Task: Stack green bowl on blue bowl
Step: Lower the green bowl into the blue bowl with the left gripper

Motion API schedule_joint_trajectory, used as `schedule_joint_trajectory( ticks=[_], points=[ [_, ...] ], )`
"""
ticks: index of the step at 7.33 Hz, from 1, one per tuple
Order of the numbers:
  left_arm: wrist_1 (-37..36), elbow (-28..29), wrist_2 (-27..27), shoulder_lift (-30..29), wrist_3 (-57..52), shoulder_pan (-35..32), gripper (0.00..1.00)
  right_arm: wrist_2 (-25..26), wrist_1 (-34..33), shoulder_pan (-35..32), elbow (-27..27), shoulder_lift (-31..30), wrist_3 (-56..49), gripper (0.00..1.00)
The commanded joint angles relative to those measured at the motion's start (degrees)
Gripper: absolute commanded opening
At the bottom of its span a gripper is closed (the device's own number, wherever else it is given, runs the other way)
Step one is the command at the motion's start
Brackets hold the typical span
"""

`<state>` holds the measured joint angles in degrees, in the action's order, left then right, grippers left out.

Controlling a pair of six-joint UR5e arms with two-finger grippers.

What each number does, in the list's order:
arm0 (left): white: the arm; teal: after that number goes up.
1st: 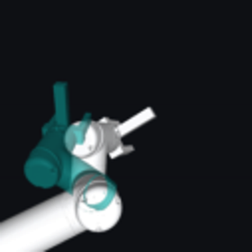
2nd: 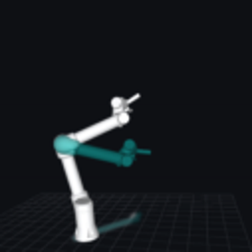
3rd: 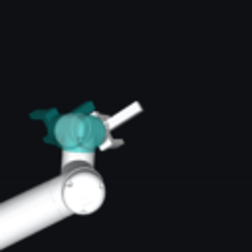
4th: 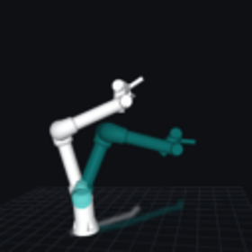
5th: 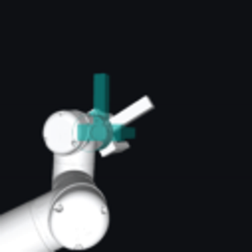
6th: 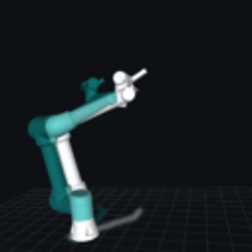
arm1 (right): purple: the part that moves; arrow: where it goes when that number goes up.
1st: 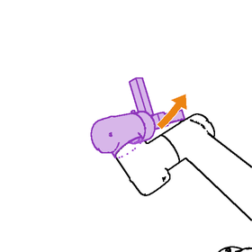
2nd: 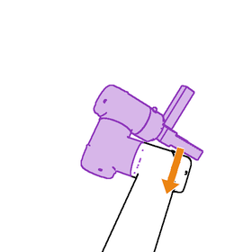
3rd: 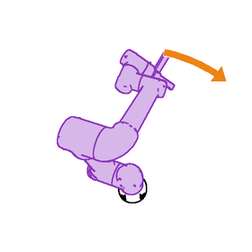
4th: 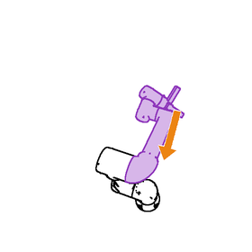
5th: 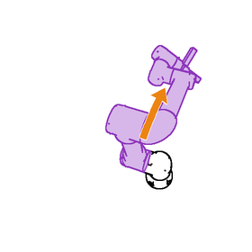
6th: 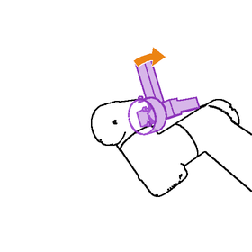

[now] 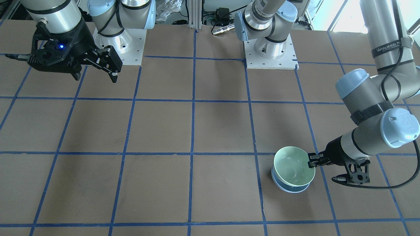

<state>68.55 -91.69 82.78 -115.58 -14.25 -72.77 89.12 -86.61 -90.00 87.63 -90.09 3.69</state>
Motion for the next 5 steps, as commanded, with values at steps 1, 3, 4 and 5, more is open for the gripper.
schedule_joint_trajectory(
  ticks=[1,3,4,5],
  points=[
    [-0.09,0.19,0.28,-0.26,-0.08,-0.01,0.44,0.00,0.04,0.00,0.00,0.00,0.00,1.00],
    [-0.09,0.37,1.16,-0.26,-0.08,-0.01,0.76,0.00,0.04,0.00,0.00,0.00,0.00,1.00],
    [-0.09,0.55,1.07,0.00,0.18,-0.01,0.81,0.00,0.04,0.00,0.00,0.00,0.00,1.00],
    [0.87,1.77,1.59,2.18,0.97,-0.79,0.85,0.00,0.04,0.00,0.00,0.00,0.00,1.00]
  ],
)
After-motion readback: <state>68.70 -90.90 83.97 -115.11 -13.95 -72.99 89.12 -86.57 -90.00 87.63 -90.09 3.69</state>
